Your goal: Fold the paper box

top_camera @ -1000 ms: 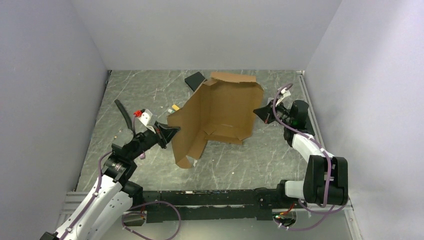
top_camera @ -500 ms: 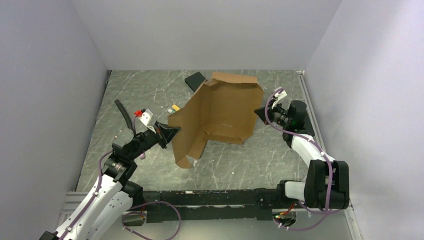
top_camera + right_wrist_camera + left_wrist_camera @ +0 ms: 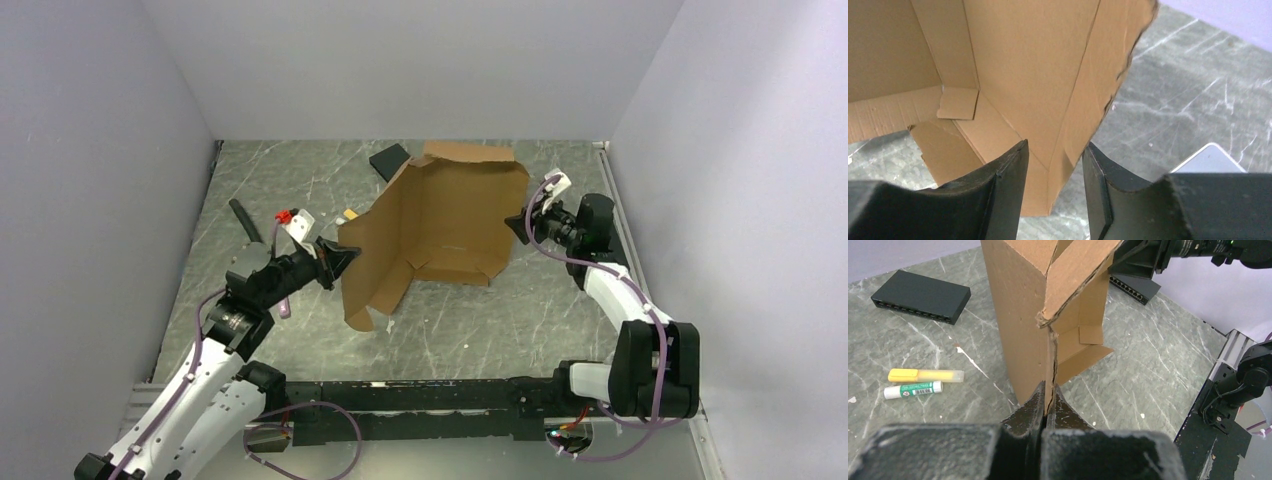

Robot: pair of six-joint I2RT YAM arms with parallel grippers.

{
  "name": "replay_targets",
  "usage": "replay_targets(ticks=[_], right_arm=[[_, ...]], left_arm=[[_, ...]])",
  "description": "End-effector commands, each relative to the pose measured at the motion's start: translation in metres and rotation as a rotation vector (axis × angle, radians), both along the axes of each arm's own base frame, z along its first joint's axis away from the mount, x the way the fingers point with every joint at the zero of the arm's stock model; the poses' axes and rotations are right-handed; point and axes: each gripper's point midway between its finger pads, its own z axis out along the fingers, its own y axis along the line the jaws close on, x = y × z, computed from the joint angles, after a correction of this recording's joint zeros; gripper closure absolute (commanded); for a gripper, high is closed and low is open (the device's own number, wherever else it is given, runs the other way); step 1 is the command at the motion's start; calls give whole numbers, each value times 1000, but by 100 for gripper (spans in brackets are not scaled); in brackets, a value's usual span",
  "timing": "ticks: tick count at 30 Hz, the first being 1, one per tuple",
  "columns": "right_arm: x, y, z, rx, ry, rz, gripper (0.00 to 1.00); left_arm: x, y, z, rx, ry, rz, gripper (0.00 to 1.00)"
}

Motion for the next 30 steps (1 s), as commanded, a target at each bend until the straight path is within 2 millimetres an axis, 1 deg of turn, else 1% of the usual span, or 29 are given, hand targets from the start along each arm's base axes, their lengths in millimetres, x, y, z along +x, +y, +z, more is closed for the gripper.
replay_targets(ticks=[1,6,10,11,13,16,20,22,25,30], right_arm=[[11,5,58,6,-160,56,51],[18,-3,81,53,-189,65,48],[19,-6,98,87,-218,110,47],[18,-6,104,99,-225,131,47],[17,-5,112,134,-215,154,47],[7,2,116,199,-189,199,46],[-6,8,116,266,-139,234,38],[-5,5,119,286,-102,214,33],[-3,-1,129,320,-62,195,31],[-6,-10,146,376,-55,190,22]], left_arm=[[-1,-2,2,34,-4,-20,100],[0,0,4,47,-15,-16,100],[1,0,4,58,-15,-19,100],[1,0,4,59,-16,-21,100],[0,-1,3,61,-16,-23,100],[0,-1,4,60,-18,-26,100],[-2,-1,5,59,-23,-33,100],[-2,-2,5,59,-23,-38,100],[-3,-2,5,61,-24,-42,100],[-4,-2,5,64,-24,-47,100]])
